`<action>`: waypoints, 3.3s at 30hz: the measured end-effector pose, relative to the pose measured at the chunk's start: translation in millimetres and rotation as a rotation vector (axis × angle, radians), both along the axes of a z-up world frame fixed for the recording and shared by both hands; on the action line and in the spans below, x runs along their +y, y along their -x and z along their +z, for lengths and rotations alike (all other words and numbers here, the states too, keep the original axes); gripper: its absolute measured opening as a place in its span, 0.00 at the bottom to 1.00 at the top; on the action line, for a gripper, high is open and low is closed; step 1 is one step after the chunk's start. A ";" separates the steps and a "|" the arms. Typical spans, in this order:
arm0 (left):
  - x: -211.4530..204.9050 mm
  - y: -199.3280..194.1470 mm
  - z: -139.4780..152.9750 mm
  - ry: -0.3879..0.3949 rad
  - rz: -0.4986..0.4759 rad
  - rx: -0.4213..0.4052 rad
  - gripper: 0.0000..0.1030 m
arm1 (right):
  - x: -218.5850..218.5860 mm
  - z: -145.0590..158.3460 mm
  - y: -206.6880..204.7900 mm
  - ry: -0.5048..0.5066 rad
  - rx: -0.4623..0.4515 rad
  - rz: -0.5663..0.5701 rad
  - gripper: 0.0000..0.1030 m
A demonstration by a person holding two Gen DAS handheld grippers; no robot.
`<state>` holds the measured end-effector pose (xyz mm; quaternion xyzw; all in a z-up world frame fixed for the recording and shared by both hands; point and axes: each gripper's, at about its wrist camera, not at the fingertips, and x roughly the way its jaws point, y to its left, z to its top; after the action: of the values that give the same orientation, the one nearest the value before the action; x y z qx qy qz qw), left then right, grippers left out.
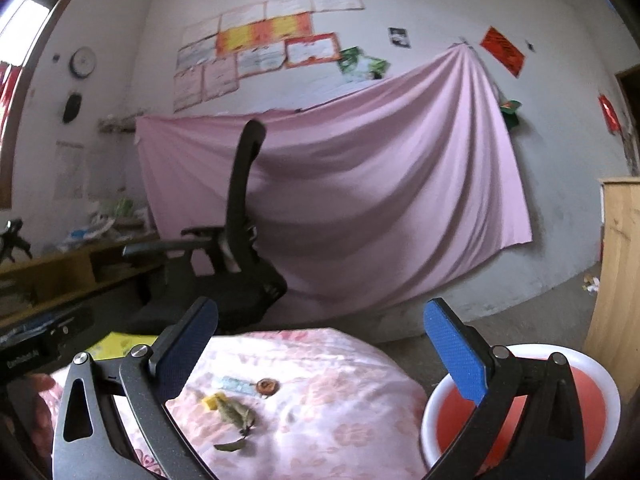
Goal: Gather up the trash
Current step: 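Move both tools back over the leaves and remaining trash, then grasp the yellow piece with the left gripper while the right gripper grasps the dried leaves, then carry the yellow piece and leaves over the orange bucket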
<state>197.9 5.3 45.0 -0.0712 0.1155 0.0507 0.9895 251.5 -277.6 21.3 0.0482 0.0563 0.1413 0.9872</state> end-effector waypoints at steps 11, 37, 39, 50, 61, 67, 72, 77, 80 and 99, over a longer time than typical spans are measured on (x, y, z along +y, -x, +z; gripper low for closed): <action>10.2 2.3 -14.3 -0.112 0.031 -0.036 0.99 | 42.8 -16.9 -23.5 0.151 0.145 0.056 1.00; 1.8 -67.2 -57.7 -0.063 -0.205 0.346 0.70 | 98.4 -79.0 -75.4 0.332 0.666 0.306 0.35; -2.1 -75.4 -62.5 -0.066 -0.231 0.392 0.65 | 97.5 -82.0 -80.5 0.318 0.692 0.320 0.32; -26.5 -114.7 -77.8 -0.013 -0.367 0.549 0.43 | 85.0 -79.9 -91.7 0.286 0.707 0.289 0.08; -47.2 -144.2 -93.0 -0.016 -0.416 0.629 0.12 | 72.0 -75.1 -95.4 0.261 0.671 0.248 0.07; -36.5 -135.4 -88.3 0.006 -0.349 0.584 0.11 | 74.3 -66.0 -81.5 0.283 0.586 0.235 0.07; -22.4 -115.1 -75.5 0.070 -0.321 0.470 0.11 | 66.7 -52.2 -63.9 0.247 0.457 0.243 0.07; -19.4 -95.9 -62.7 0.079 -0.283 0.354 0.11 | 58.3 -40.6 -46.6 0.206 0.341 0.234 0.07; -21.3 -84.9 -53.6 0.075 -0.278 0.277 0.11 | 51.8 -35.0 -40.4 0.174 0.287 0.226 0.07; -98.4 -27.1 8.1 -0.123 -0.346 -0.014 0.11 | -12.1 -1.4 15.5 0.043 -0.030 0.101 0.07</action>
<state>225.0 -93.2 53.1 0.0103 0.1158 -0.1139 0.9867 236.0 -289.7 19.8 0.0220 0.0471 0.1903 0.9803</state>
